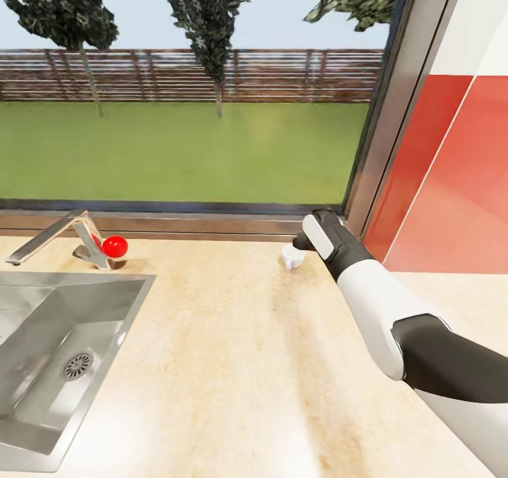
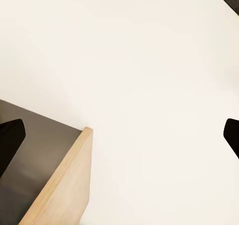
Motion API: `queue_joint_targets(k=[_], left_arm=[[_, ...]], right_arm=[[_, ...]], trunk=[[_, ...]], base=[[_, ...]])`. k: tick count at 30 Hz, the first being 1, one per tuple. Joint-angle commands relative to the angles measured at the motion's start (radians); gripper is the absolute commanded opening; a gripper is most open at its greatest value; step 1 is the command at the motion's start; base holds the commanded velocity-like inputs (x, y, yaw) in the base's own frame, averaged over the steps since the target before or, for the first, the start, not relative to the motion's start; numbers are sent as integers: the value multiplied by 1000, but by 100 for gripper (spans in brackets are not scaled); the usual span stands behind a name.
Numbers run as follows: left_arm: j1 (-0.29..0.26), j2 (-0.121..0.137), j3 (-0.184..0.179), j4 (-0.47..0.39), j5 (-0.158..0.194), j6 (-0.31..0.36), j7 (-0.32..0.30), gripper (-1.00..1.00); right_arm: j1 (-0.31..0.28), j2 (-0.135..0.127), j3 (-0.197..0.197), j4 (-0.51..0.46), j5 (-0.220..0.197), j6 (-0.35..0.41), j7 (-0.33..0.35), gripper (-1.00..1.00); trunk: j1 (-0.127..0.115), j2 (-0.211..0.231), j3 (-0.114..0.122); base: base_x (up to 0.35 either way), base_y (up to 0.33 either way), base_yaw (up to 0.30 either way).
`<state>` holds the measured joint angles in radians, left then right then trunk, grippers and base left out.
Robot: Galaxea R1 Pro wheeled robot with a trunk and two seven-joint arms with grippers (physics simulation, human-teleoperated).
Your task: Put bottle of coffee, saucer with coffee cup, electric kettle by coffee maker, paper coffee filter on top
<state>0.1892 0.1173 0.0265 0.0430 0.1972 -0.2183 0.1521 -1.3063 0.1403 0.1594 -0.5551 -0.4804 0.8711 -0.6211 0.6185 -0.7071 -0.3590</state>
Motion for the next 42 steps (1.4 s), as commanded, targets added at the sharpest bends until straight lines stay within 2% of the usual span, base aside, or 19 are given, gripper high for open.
queue_joint_targets(k=[1, 11, 16, 24, 26, 27, 29, 42], left_arm=[[0, 0, 2, 2, 3, -6, 0, 100], [0, 0, 4, 2, 4, -4, 0, 100], [0, -1, 4, 2, 4, -6, 0, 100], [0, -1, 6, 2, 6, -7, 0, 100], [0, -2, 6, 2, 5, -8, 0, 100], [0, -2, 5, 2, 5, -8, 0, 100], [0, -2, 4, 2, 4, -9, 0, 100], [0, -2, 4, 2, 2, -7, 0, 100]], right_arm=[[-1, -1, 5, -1, -11, 3, -9, 100], [-1, 2, 1, 2, -10, -3, -14, 100], [-1, 20, -1, 9, -11, -80, -17, 100], [-1, 24, -4, 10, -11, -98, -18, 100], [0, 23, -25, 11, -11, -98, -19, 100], [1, 23, -57, 11, -10, -98, -19, 100], [1, 21, -85, 11, -9, -97, -18, 100], [1, 16, -101, 11, -9, -97, -18, 100]], trunk=[[0, -1, -1], [0, -1, -1], [0, -1, -1], [0, -1, -1], [0, -1, -1], [0, -1, -1], [0, -1, -1], [0, -1, -1]], base=[[1, 2, 0], [0, 0, 0], [0, 0, 0], [46, 85, 0], [23, 57, 0], [7, 18, 0], [4, 9, 0], [0, 1, 0]])
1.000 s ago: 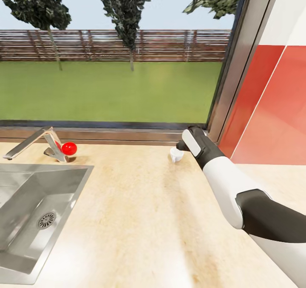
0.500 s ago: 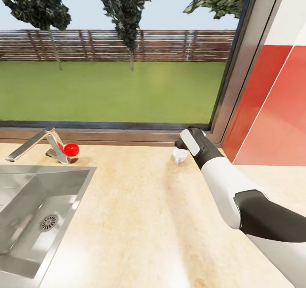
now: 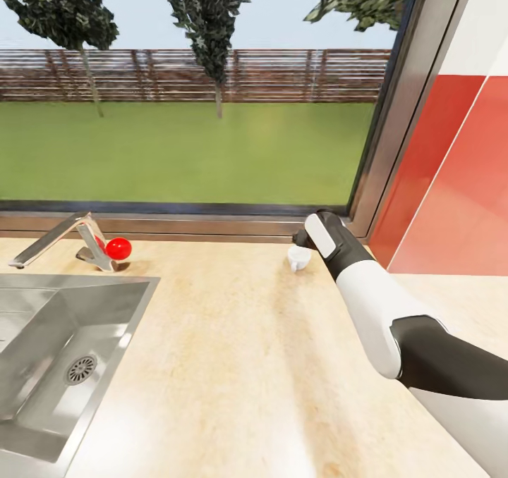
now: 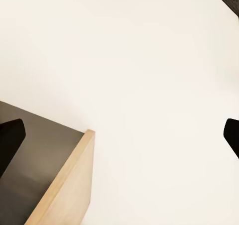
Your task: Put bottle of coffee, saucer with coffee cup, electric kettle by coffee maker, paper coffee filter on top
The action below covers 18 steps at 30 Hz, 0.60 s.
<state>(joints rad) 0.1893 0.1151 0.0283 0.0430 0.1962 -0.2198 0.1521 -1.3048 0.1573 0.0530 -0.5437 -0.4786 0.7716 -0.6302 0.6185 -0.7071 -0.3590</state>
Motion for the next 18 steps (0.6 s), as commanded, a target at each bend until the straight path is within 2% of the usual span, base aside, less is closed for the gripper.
queue_joint_targets(k=[1, 8, 18], left_arm=[[-1, 0, 2, 2, 3, -6, 0, 100], [0, 0, 2, 2, 3, -6, 0, 100], [0, 0, 2, 2, 3, -5, 0, 100]], right_arm=[[-1, 0, 5, -1, -11, 2, -9, 100], [-1, 0, 5, -2, -12, 2, -9, 100], [-1, 1, -4, -3, -12, 2, -8, 100]], trunk=[[0, -1, -1], [0, -1, -3], [0, -1, -18]], base=[[0, 0, 0], [0, 0, 0], [0, 0, 0]])
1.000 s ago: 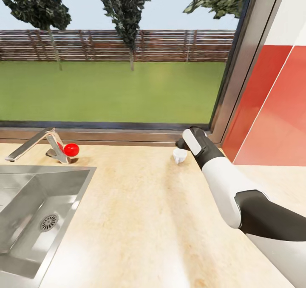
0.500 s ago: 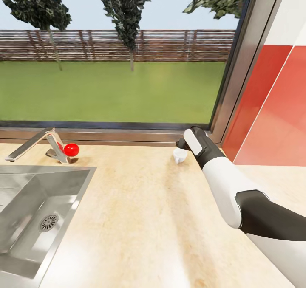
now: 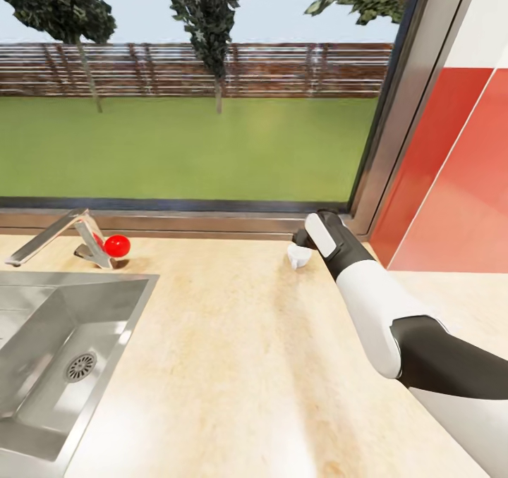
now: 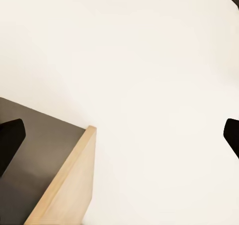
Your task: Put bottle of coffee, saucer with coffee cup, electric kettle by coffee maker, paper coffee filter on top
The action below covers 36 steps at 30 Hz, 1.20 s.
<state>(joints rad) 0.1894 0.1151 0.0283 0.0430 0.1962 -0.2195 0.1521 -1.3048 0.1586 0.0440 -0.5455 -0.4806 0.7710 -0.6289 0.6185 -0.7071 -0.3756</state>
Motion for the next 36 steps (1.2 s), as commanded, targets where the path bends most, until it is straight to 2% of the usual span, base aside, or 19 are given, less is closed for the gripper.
queue_joint_targets(k=[1, 36], left_arm=[[0, 0, 2, 2, 3, -5, 0, 100], [-1, 0, 2, 2, 3, -4, 0, 100]], right_arm=[[-1, -1, 2, -1, -10, 2, -9, 100], [-1, -4, -16, -2, -9, -6, -11, 100]], trunk=[[0, -1, -3], [0, -1, -58]], base=[[0, 0, 0], [1, 3, 0]])
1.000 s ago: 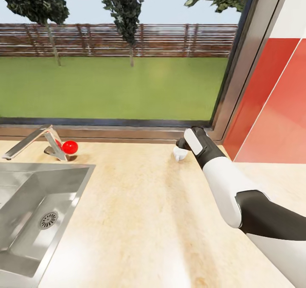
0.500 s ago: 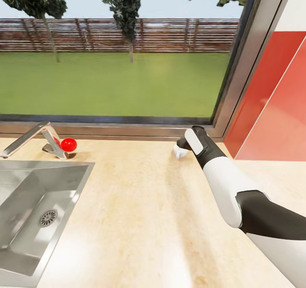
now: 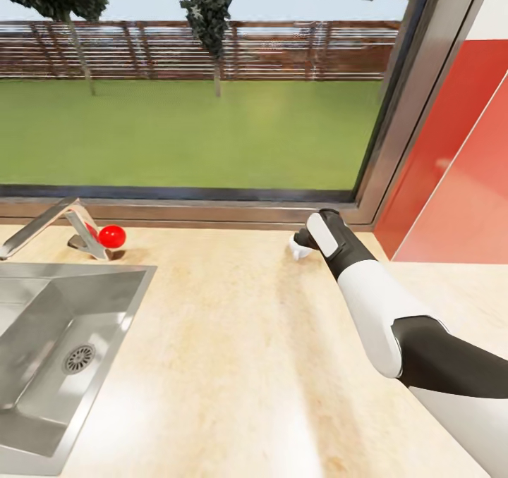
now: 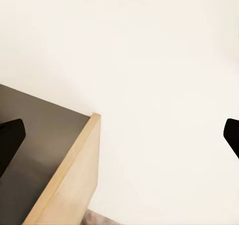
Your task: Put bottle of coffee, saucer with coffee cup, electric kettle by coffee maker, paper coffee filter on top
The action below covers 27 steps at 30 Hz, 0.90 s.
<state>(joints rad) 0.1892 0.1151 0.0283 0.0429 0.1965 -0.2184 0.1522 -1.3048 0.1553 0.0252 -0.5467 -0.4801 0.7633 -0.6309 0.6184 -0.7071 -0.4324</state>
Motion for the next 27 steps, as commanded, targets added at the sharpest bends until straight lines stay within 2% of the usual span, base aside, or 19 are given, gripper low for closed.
queue_joint_targets(k=[1, 11, 27], left_arm=[[0, 0, 3, 2, 3, -7, 0, 100], [0, 0, 2, 2, 3, -7, 0, 100], [0, -1, 2, 2, 2, -7, 0, 100]], right_arm=[[-1, -1, 3, -1, -9, 2, -9, 100], [-1, -16, 2, -1, -9, 2, -9, 100], [-1, -17, 4, -1, -9, 2, -9, 100]], trunk=[[0, -1, -3], [0, -1, -18], [0, -1, -35]], base=[[25, 50, 0], [3, 6, 0], [0, 0, 4]])
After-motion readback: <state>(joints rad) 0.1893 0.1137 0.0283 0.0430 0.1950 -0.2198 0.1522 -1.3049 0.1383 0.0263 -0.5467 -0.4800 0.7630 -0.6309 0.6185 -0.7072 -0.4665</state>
